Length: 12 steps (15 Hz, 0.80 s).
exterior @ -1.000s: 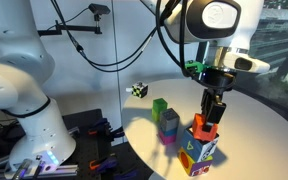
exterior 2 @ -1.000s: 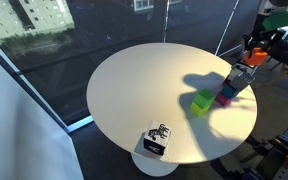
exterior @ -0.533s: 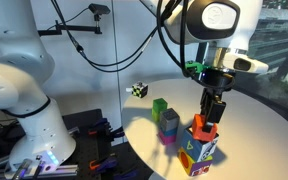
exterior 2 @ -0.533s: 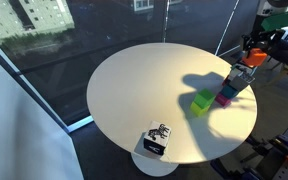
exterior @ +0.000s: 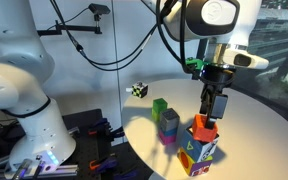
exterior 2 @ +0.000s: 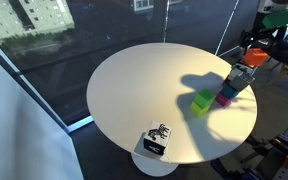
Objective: Put the orange block on top of the soft white cube
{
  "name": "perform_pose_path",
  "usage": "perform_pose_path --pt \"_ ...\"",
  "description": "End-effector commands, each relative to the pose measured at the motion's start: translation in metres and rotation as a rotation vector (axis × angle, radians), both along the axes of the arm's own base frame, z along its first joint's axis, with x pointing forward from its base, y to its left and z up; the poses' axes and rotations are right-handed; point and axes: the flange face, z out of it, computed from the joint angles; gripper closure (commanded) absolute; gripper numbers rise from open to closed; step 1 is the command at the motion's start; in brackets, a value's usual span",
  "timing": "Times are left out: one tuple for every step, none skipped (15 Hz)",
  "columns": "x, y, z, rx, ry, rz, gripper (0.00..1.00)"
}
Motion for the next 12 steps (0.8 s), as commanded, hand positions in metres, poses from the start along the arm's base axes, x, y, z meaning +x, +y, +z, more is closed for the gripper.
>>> perform_pose_path --pt "-0.002 0.009 0.023 0.019 -0.003 0.012 0.00" --pt "-0.003 0.013 0.028 0.018 0.000 0.019 0.00" --pt "-0.005 0.017 0.032 0.023 0.002 0.031 0.00" --pt "-0.006 0.023 0.037 0.036 0.001 0.052 0.00" --pt "-0.007 0.027 0.042 0.043 -0.001 0.069 0.00" --pt "-0.008 0.033 0.047 0.053 -0.003 0.092 0.00" --pt "-0.010 0.039 0.052 0.062 -0.005 0.114 0.00" --pt "-0.011 0.043 0.057 0.074 -0.007 0.136 0.00" --pt "-0.012 0.048 0.062 0.086 -0.009 0.161 0.00" --pt "-0.014 0.053 0.068 0.099 -0.009 0.183 0.00" --pt "-0.016 0.057 0.074 0.109 -0.009 0.206 0.00" --pt "-0.019 0.062 0.080 0.123 -0.006 0.230 0.00"
